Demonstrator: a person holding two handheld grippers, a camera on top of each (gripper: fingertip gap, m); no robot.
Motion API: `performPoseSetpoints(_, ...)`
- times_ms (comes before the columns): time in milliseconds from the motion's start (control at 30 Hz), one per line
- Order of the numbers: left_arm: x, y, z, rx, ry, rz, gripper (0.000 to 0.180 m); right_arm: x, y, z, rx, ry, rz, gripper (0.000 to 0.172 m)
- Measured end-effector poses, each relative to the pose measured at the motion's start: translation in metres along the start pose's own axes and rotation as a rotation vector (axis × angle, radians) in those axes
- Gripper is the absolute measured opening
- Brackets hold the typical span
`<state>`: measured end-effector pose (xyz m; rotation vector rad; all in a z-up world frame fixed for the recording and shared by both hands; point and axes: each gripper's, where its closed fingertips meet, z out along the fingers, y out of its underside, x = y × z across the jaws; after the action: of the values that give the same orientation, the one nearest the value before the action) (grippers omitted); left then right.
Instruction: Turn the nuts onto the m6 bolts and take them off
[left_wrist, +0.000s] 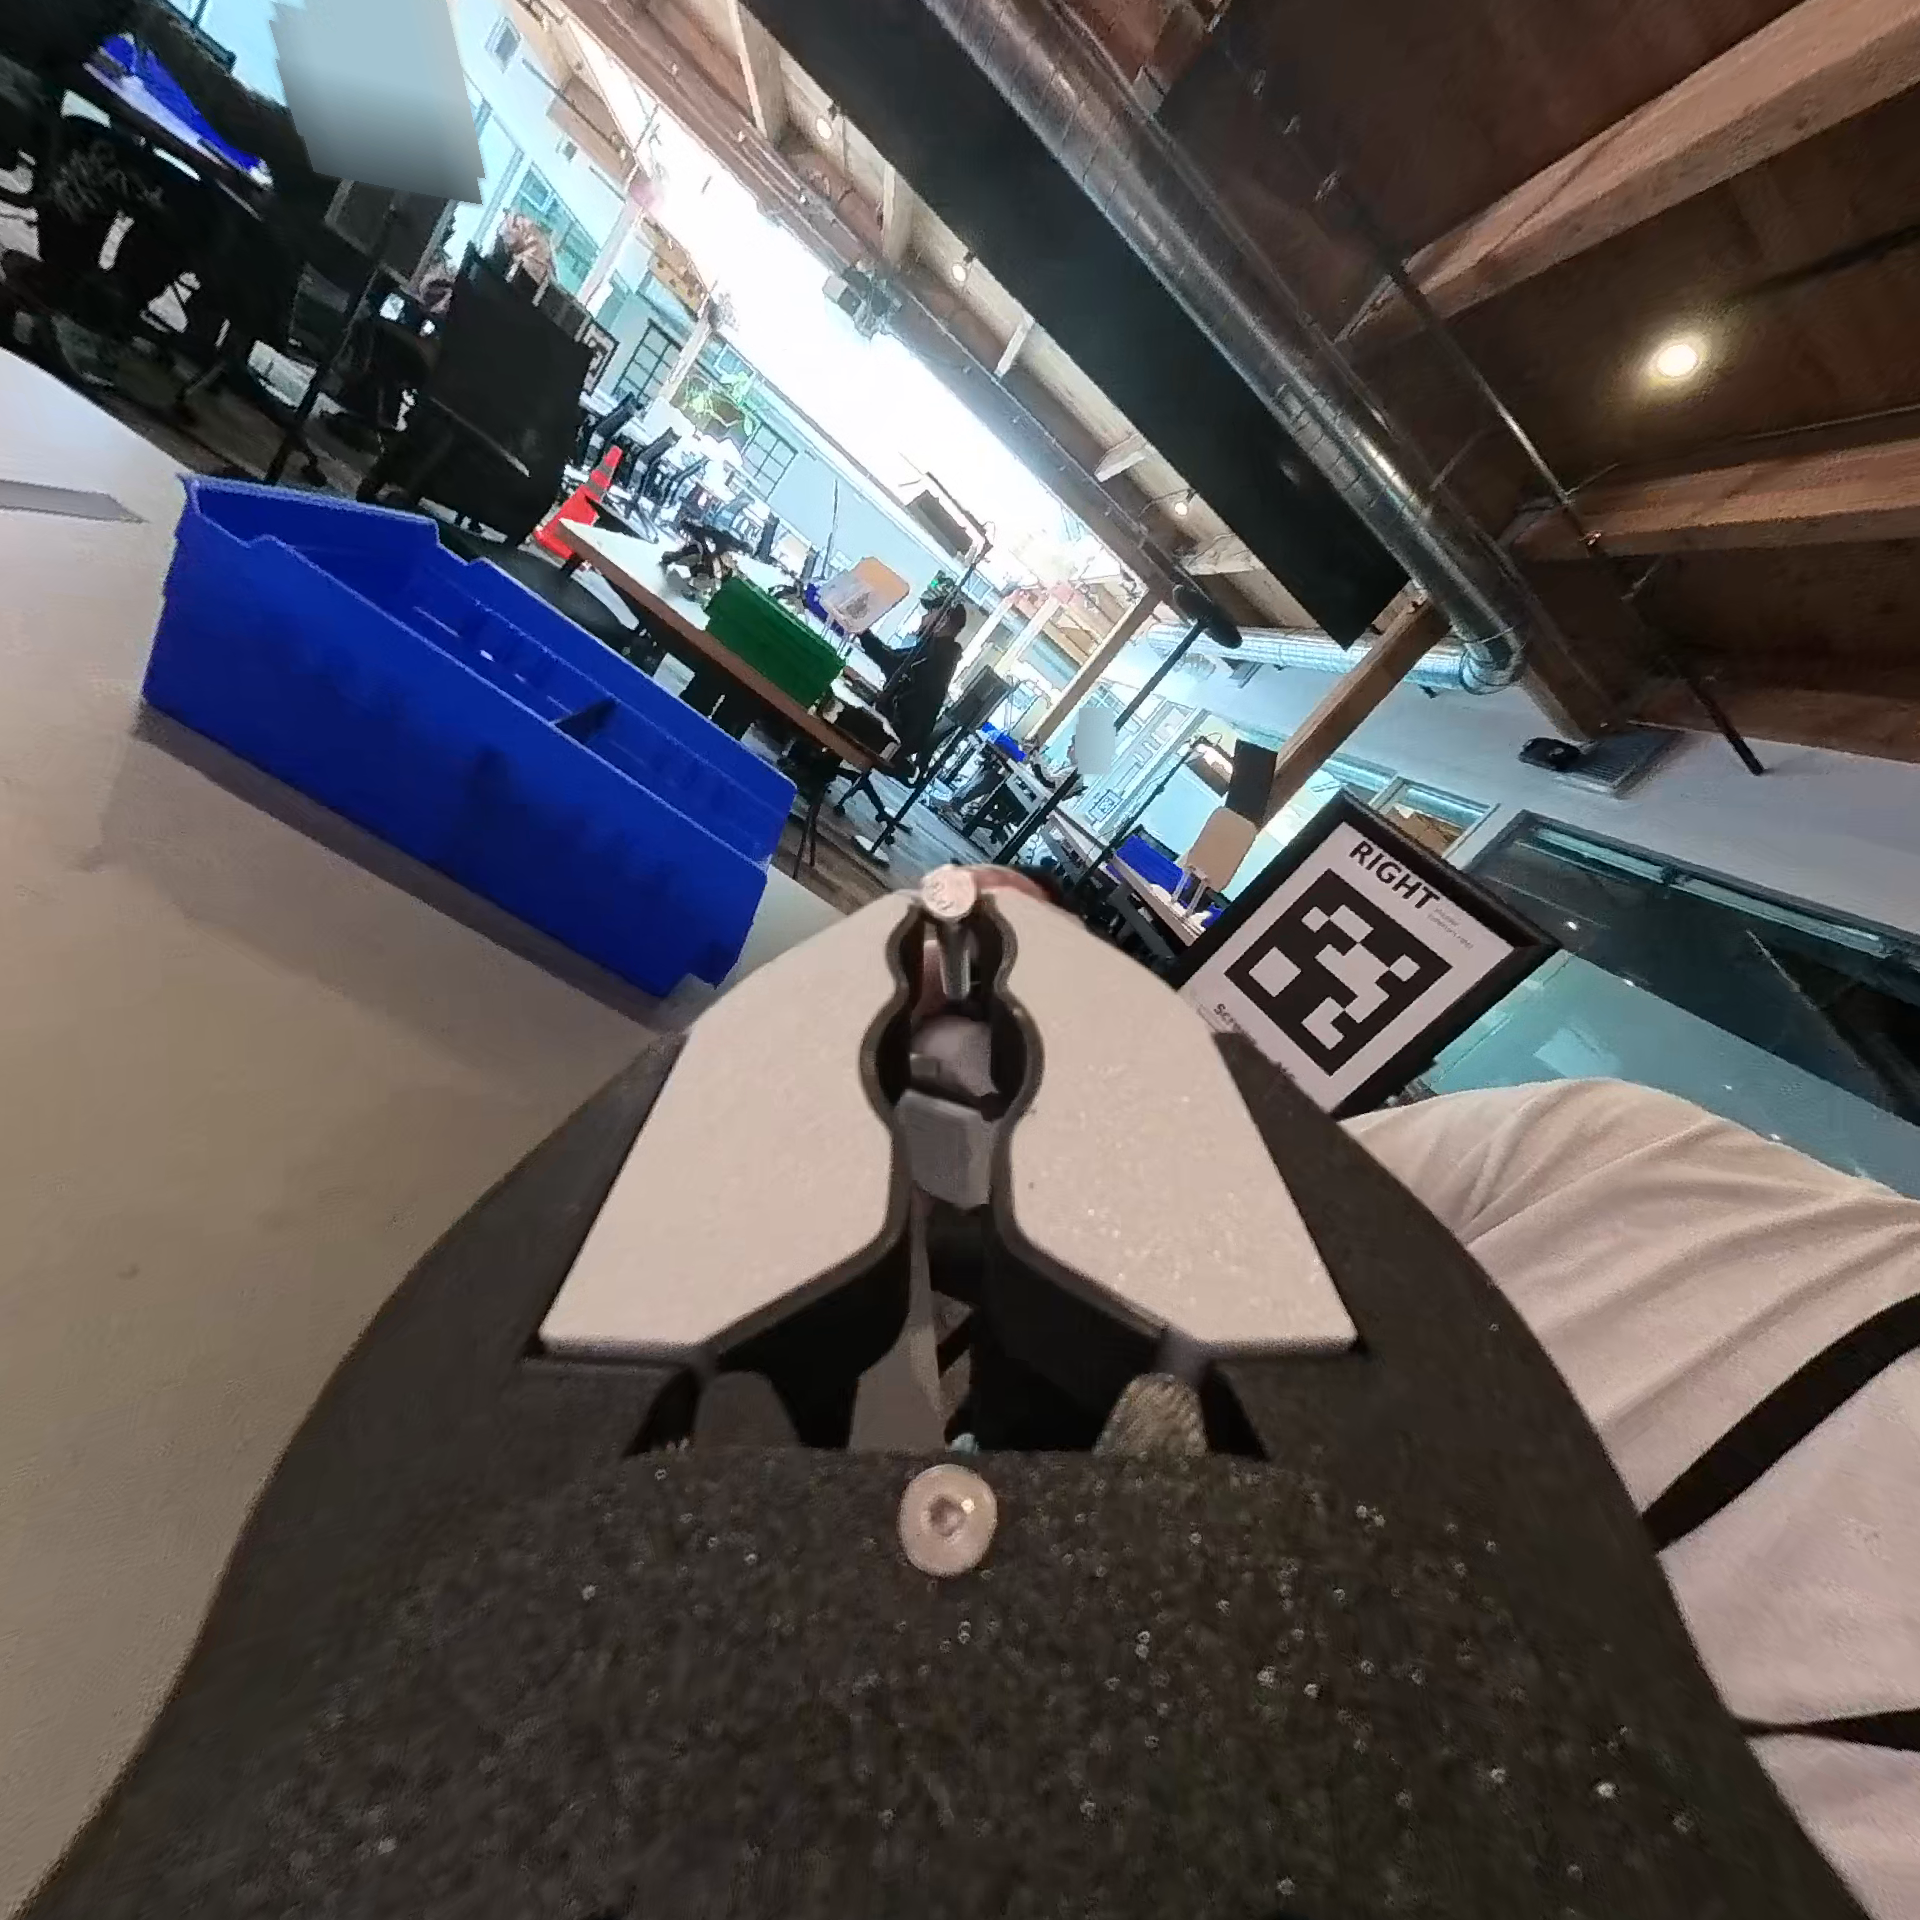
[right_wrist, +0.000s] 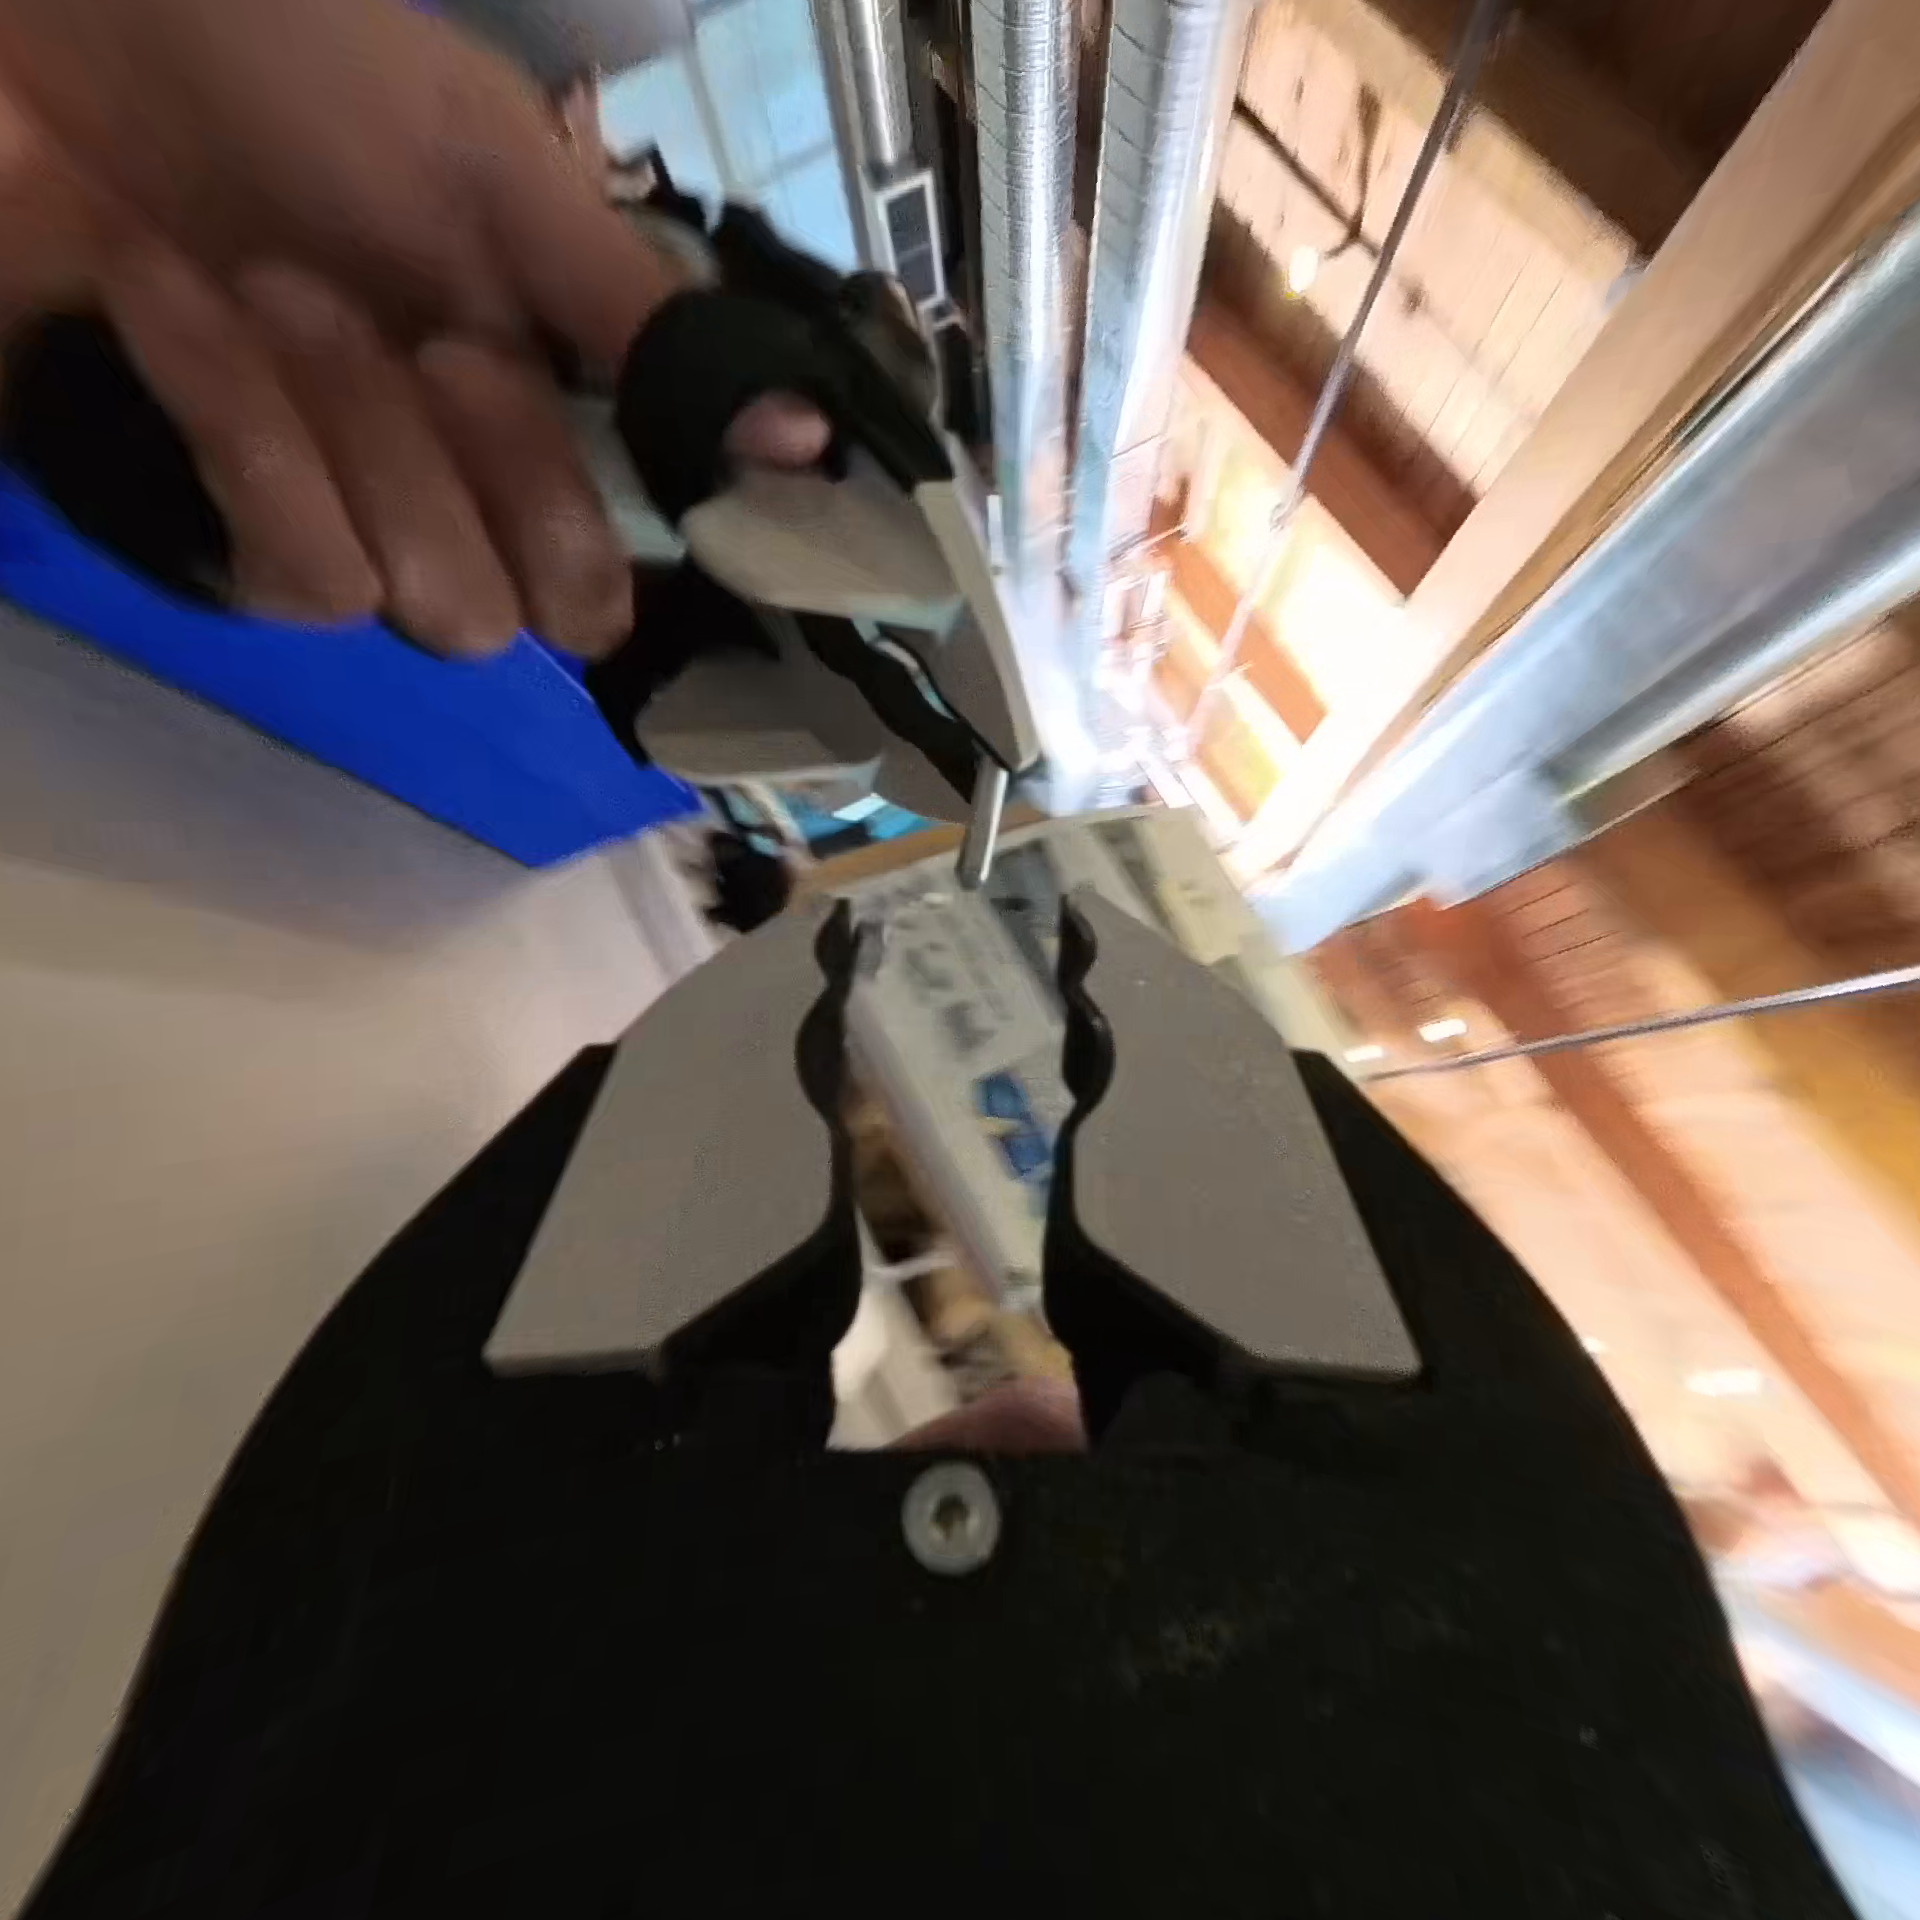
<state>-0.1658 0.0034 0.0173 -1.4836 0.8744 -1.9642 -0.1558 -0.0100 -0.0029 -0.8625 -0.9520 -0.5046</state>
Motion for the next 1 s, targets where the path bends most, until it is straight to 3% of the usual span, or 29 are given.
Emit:
performPoseSetpoints(67, 0.000, -0.002, -0.002, 0.005, -0.009, 0.009, 0.009, 0.004, 0.001, 0.001, 0.011, -0.032, 0.199, 0.024)
performPoseSetpoints(200, -0.009, -0.002, -0.005, -0.001, -0.062, 0.039, 0.009, -0.017, 0.029, 0.007, -0.084, -0.126, 0.323, 0.006)
performPoseSetpoints(333, -0.018, -0.003, -0.008, 0.006, -0.129, 0.062, 0.009, -0.038, 0.065, 0.013, -0.225, -0.185, 0.491, 0.009)
performPoseSetpoints(467, -0.040, -0.006, -0.036, 0.143, -0.399, 0.146, 0.009, -0.031, 0.092, 0.013, -0.370, -0.157, 0.859, 0.011)
performPoseSetpoints(567, -0.045, 0.019, -0.058, 0.191, -0.542, 0.242, 0.009, -0.030, 0.090, 0.006, -0.383, -0.201, 1.013, 0.011)
performPoseSetpoints(800, -0.070, 0.057, -0.059, 0.052, -0.631, 0.321, 0.009, -0.038, 0.111, 0.003, -0.378, -0.201, 1.121, 0.015)
performPoseSetpoints(1000, -0.075, 0.067, -0.063, 0.036, -0.604, 0.307, 0.009, -0.034, 0.105, 0.004, -0.333, -0.173, 1.047, 0.010)
